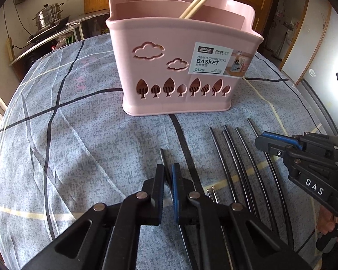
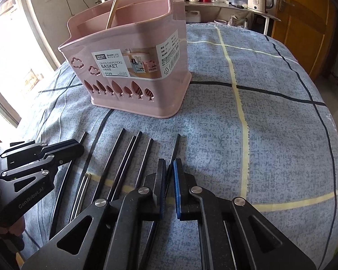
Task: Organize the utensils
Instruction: 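Close the left tool on a black chopstick while the right tool grasps another, then lift both black chopsticks and carry them above the pink basket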
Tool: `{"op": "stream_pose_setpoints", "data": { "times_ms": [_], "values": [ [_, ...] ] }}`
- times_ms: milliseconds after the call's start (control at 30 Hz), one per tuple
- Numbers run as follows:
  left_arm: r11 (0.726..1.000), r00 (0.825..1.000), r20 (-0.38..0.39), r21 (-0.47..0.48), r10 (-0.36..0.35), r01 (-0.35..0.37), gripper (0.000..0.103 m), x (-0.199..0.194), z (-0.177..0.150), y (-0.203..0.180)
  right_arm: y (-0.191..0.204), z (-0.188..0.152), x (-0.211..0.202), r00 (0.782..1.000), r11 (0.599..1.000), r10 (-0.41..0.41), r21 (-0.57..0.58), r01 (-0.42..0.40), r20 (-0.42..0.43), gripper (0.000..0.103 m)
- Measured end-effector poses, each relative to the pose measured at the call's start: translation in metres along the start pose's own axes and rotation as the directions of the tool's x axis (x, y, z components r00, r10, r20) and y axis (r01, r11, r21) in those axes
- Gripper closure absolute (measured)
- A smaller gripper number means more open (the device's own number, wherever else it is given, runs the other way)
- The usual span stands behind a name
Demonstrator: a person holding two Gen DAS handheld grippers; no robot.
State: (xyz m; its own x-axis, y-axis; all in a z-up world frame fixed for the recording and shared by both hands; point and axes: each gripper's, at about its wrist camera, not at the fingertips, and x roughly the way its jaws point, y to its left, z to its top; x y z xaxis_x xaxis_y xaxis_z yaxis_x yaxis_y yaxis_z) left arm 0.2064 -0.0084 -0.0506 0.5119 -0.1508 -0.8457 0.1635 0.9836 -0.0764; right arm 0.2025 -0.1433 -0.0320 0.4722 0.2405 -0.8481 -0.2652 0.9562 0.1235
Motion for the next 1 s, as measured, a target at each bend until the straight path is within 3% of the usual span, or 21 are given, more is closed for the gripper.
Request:
{"op": "stream_pose_setpoints", "data": {
  "times_ms": [400,767,1000],
  "values": [
    [0.999,0.988,0.145,0.007,-0.046,0.045,0.097,-0.071,0.015,0.006,0.004,0.01,-0.066,0.985,0.998,0.058,-0.01,-0.057,0.164,0.098],
    [0.998,0.944,0.325,0.024,-0.061,0.056,0.098,-0.154,0.031,0.011,0.007,0.017,-0.142,0.935,0.997,0.073,-0.03,-0.066,0.347,0.098],
    [0.999,0.918,0.392,0.024,-0.053,0.047,0.098,-0.181,0.034,0.017,0.006,0.017,-0.178,0.898,0.998,0.07,-0.038,-0.059,0.434,0.099]
  ]
}}
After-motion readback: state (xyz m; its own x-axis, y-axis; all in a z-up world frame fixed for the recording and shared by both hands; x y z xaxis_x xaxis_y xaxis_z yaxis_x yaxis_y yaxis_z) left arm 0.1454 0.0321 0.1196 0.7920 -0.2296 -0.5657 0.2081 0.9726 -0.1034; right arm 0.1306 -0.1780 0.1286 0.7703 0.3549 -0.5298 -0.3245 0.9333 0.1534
